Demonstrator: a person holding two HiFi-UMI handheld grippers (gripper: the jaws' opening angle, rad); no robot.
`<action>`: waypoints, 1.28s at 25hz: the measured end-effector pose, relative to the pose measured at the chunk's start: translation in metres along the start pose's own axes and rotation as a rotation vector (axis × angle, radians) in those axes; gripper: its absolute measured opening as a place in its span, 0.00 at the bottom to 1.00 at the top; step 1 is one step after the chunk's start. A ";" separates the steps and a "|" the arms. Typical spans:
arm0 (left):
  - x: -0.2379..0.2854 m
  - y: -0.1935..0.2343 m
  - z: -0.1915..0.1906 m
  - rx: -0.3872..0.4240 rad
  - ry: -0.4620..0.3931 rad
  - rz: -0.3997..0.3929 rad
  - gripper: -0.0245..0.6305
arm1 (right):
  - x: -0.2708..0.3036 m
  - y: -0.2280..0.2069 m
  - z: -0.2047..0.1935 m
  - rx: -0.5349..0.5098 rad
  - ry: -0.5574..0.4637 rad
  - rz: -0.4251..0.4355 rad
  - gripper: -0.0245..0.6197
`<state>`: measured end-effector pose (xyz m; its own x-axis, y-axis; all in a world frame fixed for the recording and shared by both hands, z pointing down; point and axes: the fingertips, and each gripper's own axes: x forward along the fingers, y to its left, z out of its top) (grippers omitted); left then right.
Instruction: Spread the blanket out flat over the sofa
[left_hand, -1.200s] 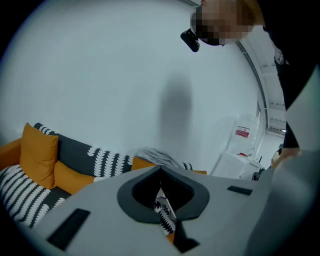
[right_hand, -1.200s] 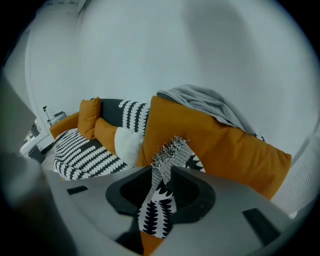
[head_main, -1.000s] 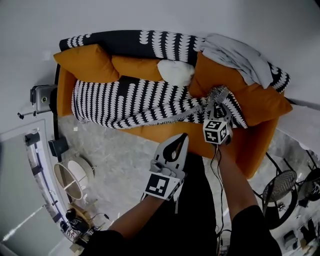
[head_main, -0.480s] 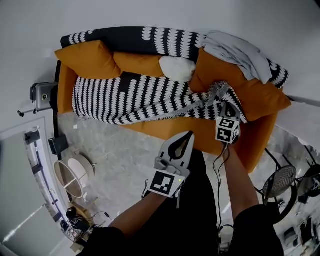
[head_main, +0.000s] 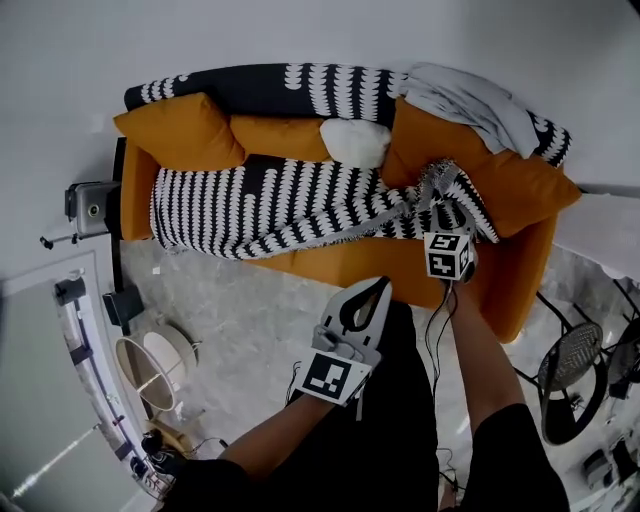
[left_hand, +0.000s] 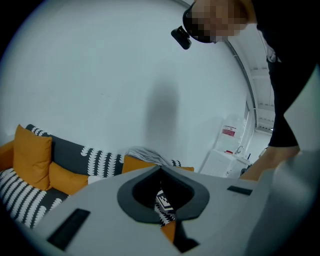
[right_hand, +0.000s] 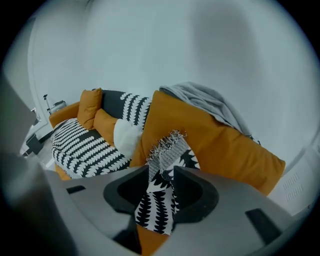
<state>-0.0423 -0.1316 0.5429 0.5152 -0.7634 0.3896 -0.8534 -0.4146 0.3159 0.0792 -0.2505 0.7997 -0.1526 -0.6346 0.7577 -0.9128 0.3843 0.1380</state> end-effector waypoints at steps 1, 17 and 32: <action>0.000 0.002 -0.004 -0.008 0.005 0.004 0.05 | 0.009 0.003 -0.001 -0.013 0.015 0.002 0.29; -0.017 0.042 -0.002 -0.061 -0.040 0.058 0.05 | 0.015 -0.015 0.005 -0.002 0.027 -0.071 0.10; -0.096 -0.018 0.016 0.000 -0.084 -0.115 0.05 | -0.161 -0.039 -0.049 0.267 -0.033 -0.218 0.09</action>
<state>-0.0779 -0.0586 0.4862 0.6012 -0.7496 0.2768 -0.7890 -0.5018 0.3546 0.1582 -0.1308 0.7039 0.0486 -0.7057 0.7069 -0.9915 0.0511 0.1193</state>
